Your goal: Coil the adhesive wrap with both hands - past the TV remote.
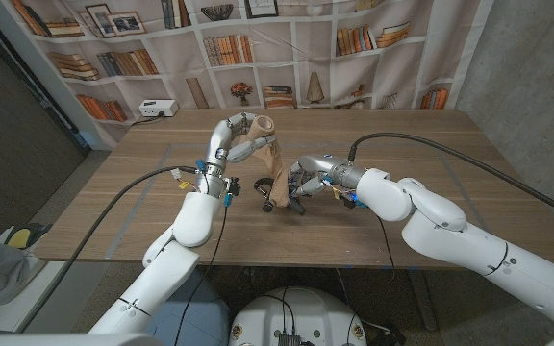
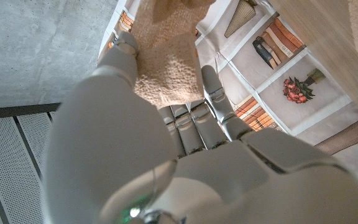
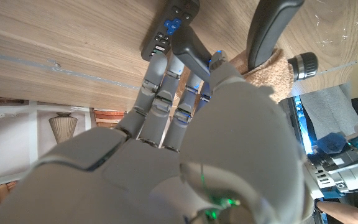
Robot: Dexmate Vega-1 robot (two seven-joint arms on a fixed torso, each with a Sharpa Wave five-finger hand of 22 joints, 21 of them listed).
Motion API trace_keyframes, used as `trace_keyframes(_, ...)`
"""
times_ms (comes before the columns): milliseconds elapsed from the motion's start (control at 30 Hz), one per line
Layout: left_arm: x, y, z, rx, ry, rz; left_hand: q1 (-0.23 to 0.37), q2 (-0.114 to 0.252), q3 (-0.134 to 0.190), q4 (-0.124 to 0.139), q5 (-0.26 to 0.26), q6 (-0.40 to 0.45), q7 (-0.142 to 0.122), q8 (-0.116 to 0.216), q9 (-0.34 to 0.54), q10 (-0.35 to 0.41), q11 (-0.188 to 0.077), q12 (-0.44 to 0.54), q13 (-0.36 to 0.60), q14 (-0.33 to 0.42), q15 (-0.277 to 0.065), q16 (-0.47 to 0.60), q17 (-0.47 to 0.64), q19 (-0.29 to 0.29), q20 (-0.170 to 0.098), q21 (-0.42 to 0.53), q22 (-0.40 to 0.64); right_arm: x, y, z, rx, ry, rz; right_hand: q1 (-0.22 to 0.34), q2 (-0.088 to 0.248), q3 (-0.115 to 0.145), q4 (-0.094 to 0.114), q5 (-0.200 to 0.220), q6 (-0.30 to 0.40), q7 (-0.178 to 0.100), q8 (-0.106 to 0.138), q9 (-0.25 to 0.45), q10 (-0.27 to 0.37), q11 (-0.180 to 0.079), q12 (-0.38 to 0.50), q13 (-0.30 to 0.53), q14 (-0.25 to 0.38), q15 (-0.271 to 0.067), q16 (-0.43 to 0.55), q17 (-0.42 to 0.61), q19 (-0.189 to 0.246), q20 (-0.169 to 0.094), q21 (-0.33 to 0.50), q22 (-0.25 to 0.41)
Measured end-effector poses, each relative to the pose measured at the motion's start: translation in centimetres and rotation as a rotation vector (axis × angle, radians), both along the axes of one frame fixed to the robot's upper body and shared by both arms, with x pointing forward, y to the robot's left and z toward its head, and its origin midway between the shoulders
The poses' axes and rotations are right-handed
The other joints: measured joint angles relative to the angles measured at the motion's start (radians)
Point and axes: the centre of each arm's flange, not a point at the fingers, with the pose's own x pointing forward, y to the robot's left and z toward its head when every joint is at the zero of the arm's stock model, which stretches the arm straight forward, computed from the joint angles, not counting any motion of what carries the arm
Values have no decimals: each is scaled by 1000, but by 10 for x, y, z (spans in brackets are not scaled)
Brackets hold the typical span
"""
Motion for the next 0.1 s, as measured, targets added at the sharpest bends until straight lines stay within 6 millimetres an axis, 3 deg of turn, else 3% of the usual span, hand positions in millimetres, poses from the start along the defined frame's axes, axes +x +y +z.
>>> trace_keyframes(100,0,0,0,-1,0,-7,0,0,0,0,0,-1,1,0,0,0,0,0,0,0,0,0,-1,0,0,0,0,0,2,-1,-2,2,3,0,0,0,0,0,0,0,0,-2,1,-1,0,0,0,0,-2,0,-2,2,0,0)
